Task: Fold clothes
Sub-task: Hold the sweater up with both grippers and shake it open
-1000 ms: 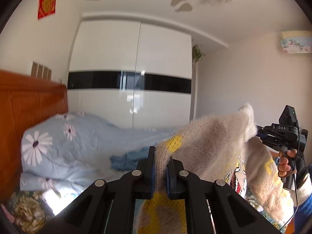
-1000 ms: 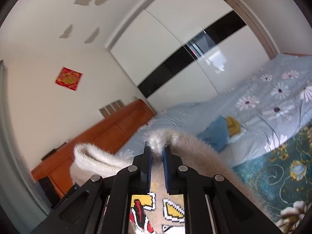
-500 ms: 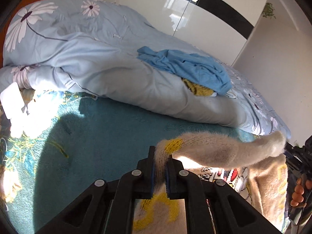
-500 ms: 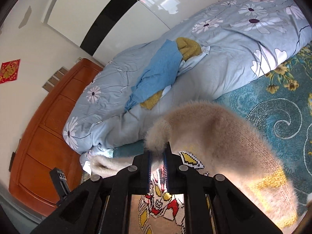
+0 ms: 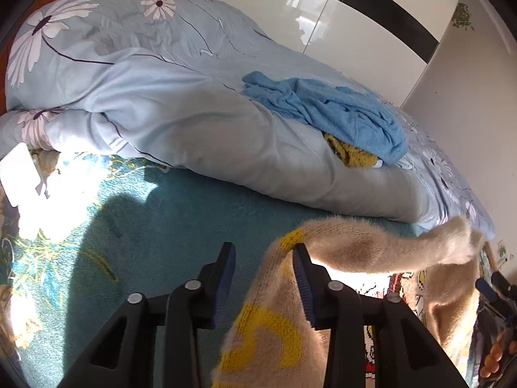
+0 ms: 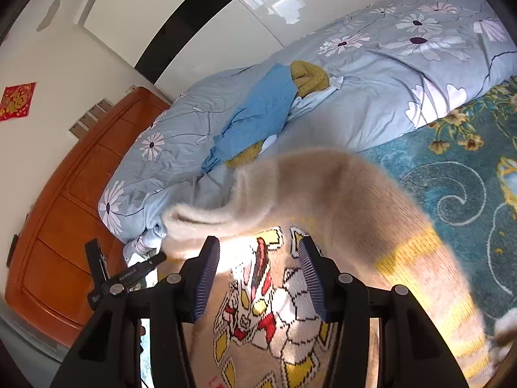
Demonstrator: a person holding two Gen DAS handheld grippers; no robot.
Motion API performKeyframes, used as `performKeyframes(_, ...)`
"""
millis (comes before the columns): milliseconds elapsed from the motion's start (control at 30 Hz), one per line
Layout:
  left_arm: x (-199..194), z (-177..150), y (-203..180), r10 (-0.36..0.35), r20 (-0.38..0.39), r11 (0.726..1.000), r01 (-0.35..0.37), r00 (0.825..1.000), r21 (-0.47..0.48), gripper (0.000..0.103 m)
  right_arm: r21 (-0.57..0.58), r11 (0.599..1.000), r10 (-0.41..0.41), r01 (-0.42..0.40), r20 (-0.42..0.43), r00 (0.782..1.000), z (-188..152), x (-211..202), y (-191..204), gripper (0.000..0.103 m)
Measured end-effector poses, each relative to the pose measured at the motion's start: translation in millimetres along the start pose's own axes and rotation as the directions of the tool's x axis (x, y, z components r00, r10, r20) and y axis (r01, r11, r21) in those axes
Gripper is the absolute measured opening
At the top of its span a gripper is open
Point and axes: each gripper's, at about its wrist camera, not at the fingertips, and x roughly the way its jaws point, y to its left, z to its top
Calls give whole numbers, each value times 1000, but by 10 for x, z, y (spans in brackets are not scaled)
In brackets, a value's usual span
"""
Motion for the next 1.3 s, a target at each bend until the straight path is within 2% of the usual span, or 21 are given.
performKeyframes(100,-387,-59,55,-32,43,999,33,999,-21,51,-22,1000,-11,10,-20,1000,-260,-209,-39,53)
performKeyframes(200,-722,-325,-24,-111,43,993,110,993,33,59,-44,999,-23,22,-43,999,-542,-405,-83,53)
performKeyframes(367,-978,-1031,-280,-172,-25,967,174,985,186,59,-15,997,-79,77,-118,990,-1213,-479,-298,53)
performKeyframes(467,-952,-1407,-338,-241,-113,952,257,964,167,59,45,996,-67,72,-108,992,-1445,-518,-426,53)
performKeyframes(533,-896,-1608,-360,-262,-164,948,285,951,143,59,83,994,-66,73,-86,994,-1520,-551,-485,53)
performKeyframes(567,-859,-1699,-361,-260,-188,949,286,947,130,59,103,992,-62,70,-80,995,-1558,-565,-518,53)
performKeyframes(733,-790,-2008,-229,-147,-255,973,186,956,135,59,180,983,-22,30,-48,999,-1724,-629,-622,53)
performKeyframes(867,-800,-2011,39,-93,-238,989,117,967,90,59,176,984,28,-15,-74,997,-1782,-565,-500,54)
performKeyframes(933,-775,-1998,109,-98,-238,991,117,966,64,59,161,987,43,-29,-82,996,-1836,-533,-420,56)
performKeyframes(1100,-698,-2028,77,-143,-281,986,161,949,41,61,167,984,80,-68,-66,995,-1918,-553,-415,55)
performKeyframes(1200,-625,-2105,3,-193,-327,977,211,925,19,62,201,976,97,-86,-46,994,-1899,-559,-473,54)
performKeyframes(1300,-607,-2148,-44,-200,-324,977,214,925,9,67,208,974,104,-93,-39,994,-1858,-519,-466,55)
